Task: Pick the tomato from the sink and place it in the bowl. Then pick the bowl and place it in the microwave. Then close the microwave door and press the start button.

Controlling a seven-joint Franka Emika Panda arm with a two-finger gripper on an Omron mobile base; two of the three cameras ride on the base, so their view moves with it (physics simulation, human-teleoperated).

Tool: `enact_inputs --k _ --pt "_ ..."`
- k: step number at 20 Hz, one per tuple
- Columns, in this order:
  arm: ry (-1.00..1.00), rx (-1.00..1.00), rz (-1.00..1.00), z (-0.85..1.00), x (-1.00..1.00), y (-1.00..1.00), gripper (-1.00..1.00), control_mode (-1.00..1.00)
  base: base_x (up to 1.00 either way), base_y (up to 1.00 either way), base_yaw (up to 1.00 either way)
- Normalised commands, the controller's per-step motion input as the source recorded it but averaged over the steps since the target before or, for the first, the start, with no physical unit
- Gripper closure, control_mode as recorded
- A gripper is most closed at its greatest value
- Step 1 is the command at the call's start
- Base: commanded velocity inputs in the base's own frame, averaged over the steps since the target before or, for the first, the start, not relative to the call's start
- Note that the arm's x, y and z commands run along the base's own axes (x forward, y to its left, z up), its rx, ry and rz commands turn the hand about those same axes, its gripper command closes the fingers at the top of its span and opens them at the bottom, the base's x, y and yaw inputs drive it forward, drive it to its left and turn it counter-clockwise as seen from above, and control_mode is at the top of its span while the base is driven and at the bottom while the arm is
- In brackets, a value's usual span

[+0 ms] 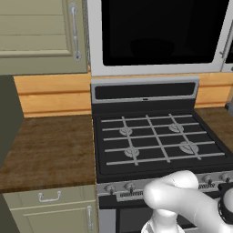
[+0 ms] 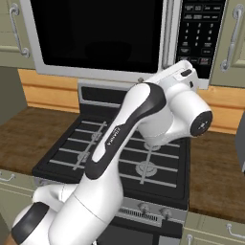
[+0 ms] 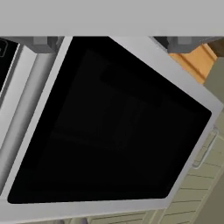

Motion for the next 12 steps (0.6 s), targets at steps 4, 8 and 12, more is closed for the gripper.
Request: enact_inputs --k 4,8,12 --pt "0.02 0.05 0.0 0.09 0.31 -0.01 -1.0 -1.0 0.0 0.0 0.0" --pt "0.01 0.06 0.03 0.0 0.04 -0.1 -1.0 -1.0 0.0 0.0 0.0" --pt "0.0 0.05 0.03 0.0 0.02 -0.14 -1.0 -1.0 0.0 0.0 0.0"
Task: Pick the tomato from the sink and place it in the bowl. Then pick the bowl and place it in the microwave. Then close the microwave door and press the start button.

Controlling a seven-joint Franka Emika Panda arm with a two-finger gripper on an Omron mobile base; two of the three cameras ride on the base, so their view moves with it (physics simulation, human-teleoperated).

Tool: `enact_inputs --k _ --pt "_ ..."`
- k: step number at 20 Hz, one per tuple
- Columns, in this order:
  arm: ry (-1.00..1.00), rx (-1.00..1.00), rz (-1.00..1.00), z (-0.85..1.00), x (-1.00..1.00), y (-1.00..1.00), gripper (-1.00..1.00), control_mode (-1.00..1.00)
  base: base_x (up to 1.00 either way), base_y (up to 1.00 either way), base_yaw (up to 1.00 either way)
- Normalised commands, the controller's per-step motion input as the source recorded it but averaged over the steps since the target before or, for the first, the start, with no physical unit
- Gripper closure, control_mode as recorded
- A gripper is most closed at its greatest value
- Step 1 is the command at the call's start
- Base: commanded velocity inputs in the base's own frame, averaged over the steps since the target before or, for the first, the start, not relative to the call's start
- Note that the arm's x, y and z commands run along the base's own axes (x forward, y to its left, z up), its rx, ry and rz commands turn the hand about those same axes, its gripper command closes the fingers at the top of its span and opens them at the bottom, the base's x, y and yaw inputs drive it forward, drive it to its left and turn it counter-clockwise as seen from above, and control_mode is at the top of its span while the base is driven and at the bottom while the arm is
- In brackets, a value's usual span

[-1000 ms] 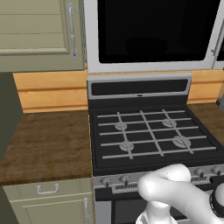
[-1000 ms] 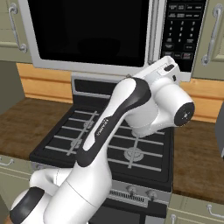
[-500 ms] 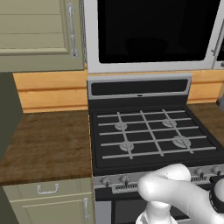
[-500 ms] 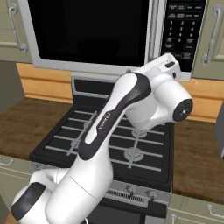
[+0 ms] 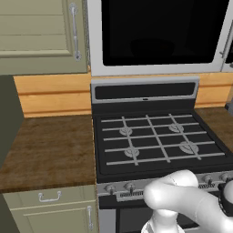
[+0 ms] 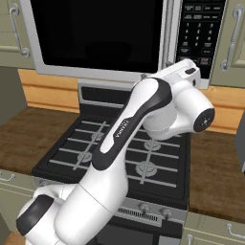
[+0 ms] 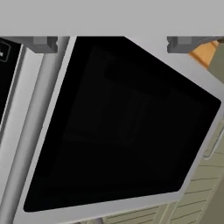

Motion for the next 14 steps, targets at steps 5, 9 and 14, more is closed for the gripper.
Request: enact_inputs --k 5,9,14 --pt "0.01 0.06 0.03 0.0 0.11 -0.15 -1.0 -1.0 0.0 0.0 0.0" --pt "0.02 0.09 0.03 0.0 0.18 -0.19 -1.0 -1.0 0.0 0.0 0.0" --pt "0.05 0.06 0.01 0.0 0.38 -0.08 -1.0 -1.0 0.0 0.0 0.0"
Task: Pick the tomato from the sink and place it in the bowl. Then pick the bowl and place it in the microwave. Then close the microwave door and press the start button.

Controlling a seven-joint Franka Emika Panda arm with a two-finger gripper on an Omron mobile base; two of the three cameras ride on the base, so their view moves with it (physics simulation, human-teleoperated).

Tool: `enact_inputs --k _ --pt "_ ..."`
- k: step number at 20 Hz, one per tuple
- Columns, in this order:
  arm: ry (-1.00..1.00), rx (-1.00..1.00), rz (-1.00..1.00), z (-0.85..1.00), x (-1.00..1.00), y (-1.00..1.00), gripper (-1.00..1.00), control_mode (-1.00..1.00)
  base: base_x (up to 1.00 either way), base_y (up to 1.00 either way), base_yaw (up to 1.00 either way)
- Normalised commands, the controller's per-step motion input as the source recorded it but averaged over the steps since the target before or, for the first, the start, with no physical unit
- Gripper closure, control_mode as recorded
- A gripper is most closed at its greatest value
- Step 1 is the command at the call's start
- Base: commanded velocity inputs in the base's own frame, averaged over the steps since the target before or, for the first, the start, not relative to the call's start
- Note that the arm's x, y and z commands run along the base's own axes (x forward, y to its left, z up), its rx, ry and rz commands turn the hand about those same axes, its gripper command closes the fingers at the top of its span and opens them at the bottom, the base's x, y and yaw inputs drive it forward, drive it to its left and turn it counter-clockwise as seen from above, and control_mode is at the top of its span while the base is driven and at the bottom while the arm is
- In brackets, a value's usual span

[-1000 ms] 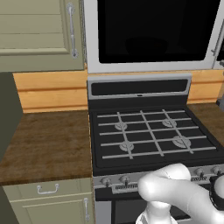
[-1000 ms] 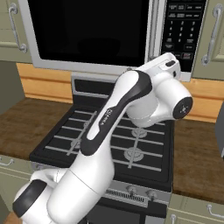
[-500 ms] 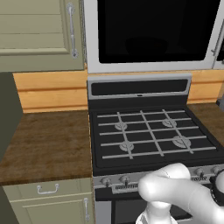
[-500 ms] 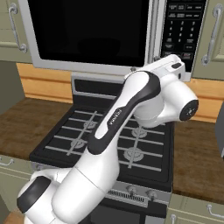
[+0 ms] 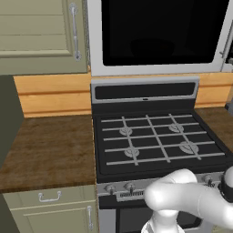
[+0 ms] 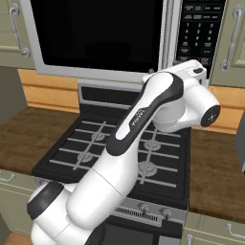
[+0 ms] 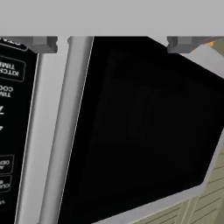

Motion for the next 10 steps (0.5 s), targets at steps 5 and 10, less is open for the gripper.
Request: enact_inputs --k 5,10 --pt "0.07 0.06 0.0 0.0 0.5 -0.04 -1.0 -1.0 0.0 0.0 0.0" --pt "0.04 0.09 0.01 0.0 0.28 -0.14 -1.0 -1.0 0.0 0.0 0.0"
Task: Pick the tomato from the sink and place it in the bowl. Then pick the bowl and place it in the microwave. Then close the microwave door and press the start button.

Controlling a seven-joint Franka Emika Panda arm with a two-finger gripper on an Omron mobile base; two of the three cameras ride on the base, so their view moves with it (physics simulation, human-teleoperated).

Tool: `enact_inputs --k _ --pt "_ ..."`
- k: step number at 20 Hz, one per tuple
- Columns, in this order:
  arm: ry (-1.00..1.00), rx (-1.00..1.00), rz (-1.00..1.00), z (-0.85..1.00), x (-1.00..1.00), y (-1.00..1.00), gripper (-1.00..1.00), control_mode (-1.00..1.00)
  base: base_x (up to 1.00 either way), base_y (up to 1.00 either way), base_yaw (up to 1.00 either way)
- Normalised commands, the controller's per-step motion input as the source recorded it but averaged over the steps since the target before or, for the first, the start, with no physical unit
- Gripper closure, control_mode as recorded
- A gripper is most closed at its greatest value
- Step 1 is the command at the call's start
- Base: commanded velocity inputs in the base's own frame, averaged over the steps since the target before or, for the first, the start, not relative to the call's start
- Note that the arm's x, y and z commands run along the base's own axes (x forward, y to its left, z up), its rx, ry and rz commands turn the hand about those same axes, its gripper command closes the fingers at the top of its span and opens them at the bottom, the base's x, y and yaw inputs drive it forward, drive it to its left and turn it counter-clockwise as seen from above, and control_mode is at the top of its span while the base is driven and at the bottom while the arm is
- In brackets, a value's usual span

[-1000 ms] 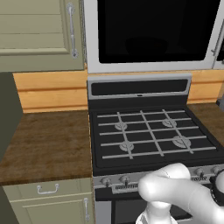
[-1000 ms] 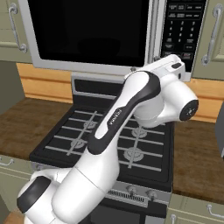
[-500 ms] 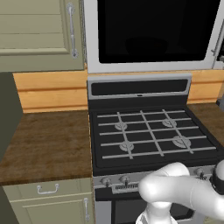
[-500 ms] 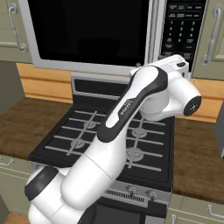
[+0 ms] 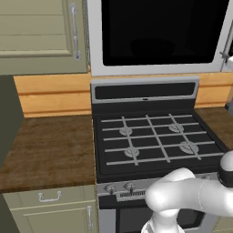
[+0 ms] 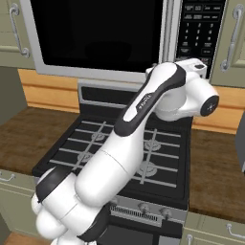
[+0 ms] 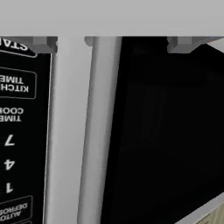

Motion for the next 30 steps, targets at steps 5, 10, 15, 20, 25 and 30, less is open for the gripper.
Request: enact_inputs --k 5,10,15,20,25,30 --pt "0.0 0.07 0.01 0.0 0.01 -0.17 -1.0 -1.0 0.0 0.0 0.0" --pt "0.0 0.05 0.0 0.0 0.09 -0.17 -1.0 -1.0 0.0 0.0 0.0" --pt "0.0 0.07 0.01 0.0 0.12 -0.23 -1.0 -1.0 0.0 0.0 0.0" --pt "0.05 0.1 0.03 -0.02 0.39 -0.25 -1.0 -1.0 0.0 0.0 0.0" --pt "0.07 0.1 0.04 -0.06 0.58 -0.22 -1.0 -1.0 0.0 0.0 0.0" --pt "0.07 0.03 0.01 -0.21 0.71 -0.05 -1.0 -1.0 0.0 0.0 0.0"
